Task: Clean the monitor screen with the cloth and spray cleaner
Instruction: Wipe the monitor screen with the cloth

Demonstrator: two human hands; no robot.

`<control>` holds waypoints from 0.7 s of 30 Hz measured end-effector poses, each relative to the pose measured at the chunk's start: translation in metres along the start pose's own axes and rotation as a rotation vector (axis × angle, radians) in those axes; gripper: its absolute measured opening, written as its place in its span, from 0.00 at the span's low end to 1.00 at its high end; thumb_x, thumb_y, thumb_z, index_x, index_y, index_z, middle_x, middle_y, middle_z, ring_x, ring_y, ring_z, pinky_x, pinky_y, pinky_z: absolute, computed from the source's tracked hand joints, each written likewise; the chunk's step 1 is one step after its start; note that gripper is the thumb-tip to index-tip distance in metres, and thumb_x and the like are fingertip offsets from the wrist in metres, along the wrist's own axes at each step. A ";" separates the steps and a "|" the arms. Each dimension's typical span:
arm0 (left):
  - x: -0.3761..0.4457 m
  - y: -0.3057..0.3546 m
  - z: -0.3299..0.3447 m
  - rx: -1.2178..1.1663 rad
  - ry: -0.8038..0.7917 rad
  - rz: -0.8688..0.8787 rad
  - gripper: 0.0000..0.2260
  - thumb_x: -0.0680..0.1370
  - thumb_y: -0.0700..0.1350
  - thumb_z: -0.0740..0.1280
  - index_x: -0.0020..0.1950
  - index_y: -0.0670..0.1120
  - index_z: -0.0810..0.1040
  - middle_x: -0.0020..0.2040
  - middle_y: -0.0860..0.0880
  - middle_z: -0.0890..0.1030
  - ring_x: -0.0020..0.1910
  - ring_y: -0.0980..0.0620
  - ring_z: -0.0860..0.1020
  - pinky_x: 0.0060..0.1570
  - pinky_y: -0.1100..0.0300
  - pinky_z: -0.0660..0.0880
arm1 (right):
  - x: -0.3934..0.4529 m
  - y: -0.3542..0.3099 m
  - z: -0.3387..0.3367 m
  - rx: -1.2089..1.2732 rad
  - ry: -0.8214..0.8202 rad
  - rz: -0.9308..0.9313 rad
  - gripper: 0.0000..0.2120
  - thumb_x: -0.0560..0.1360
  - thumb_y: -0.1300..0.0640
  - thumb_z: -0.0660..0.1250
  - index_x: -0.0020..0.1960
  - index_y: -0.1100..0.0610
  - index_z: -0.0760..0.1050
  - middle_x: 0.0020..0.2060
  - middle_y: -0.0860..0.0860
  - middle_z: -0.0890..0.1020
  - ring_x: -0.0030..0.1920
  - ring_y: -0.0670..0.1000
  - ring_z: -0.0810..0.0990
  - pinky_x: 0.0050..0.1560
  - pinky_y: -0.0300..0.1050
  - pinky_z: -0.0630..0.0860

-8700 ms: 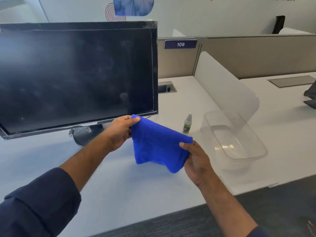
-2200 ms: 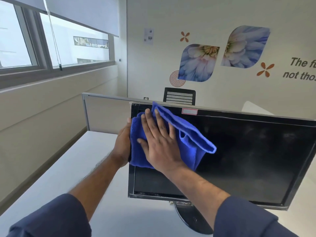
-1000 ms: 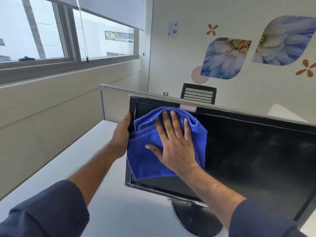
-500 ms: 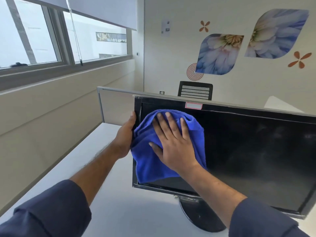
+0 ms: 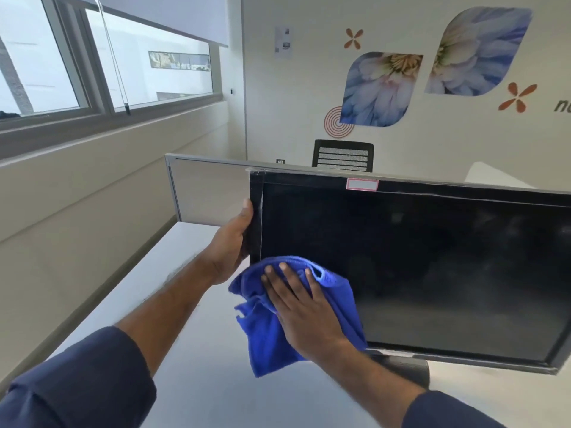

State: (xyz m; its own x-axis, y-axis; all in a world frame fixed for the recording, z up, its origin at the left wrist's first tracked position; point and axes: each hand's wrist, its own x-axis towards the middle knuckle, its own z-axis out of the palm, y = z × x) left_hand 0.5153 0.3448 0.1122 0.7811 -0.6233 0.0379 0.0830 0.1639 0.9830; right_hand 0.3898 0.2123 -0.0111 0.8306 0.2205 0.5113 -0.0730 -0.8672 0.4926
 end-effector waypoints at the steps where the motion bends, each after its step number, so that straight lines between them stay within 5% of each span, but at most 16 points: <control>1: 0.001 0.000 0.000 0.017 -0.014 0.024 0.25 0.79 0.65 0.54 0.66 0.52 0.77 0.65 0.50 0.81 0.65 0.51 0.78 0.67 0.50 0.71 | -0.006 -0.002 0.003 -0.008 -0.018 -0.012 0.31 0.77 0.54 0.51 0.79 0.58 0.52 0.79 0.50 0.59 0.79 0.57 0.50 0.78 0.59 0.36; 4: -0.002 0.001 0.002 0.053 -0.040 0.054 0.23 0.77 0.66 0.53 0.62 0.58 0.80 0.64 0.55 0.81 0.64 0.54 0.78 0.60 0.56 0.76 | -0.019 -0.008 0.011 -0.019 -0.039 -0.046 0.30 0.76 0.55 0.51 0.78 0.54 0.57 0.78 0.48 0.62 0.78 0.54 0.54 0.78 0.57 0.40; 7: -0.005 0.002 0.005 0.073 -0.071 0.065 0.22 0.77 0.66 0.52 0.56 0.63 0.82 0.61 0.59 0.82 0.61 0.58 0.80 0.51 0.64 0.79 | -0.031 -0.015 0.017 -0.005 -0.058 -0.083 0.30 0.78 0.55 0.52 0.79 0.54 0.55 0.79 0.50 0.54 0.79 0.54 0.51 0.78 0.57 0.42; 17: -0.022 -0.045 0.000 -0.020 -0.020 0.010 0.25 0.77 0.66 0.53 0.62 0.56 0.80 0.64 0.50 0.82 0.64 0.50 0.79 0.64 0.49 0.73 | -0.073 -0.022 0.025 0.036 -0.183 -0.120 0.34 0.75 0.55 0.58 0.80 0.54 0.56 0.80 0.50 0.54 0.80 0.52 0.49 0.78 0.58 0.38; 21: -0.036 -0.082 -0.001 -0.024 -0.011 -0.051 0.27 0.77 0.67 0.51 0.63 0.55 0.81 0.65 0.51 0.81 0.65 0.52 0.78 0.65 0.52 0.71 | -0.079 -0.020 0.021 0.052 -0.214 -0.109 0.34 0.73 0.55 0.61 0.79 0.54 0.58 0.79 0.50 0.58 0.79 0.53 0.53 0.78 0.58 0.40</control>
State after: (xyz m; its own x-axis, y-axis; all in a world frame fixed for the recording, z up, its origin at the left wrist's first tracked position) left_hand 0.4808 0.3550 0.0299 0.7684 -0.6398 -0.0104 0.1377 0.1494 0.9792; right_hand 0.3367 0.2027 -0.0758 0.9306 0.2192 0.2932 0.0474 -0.8663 0.4974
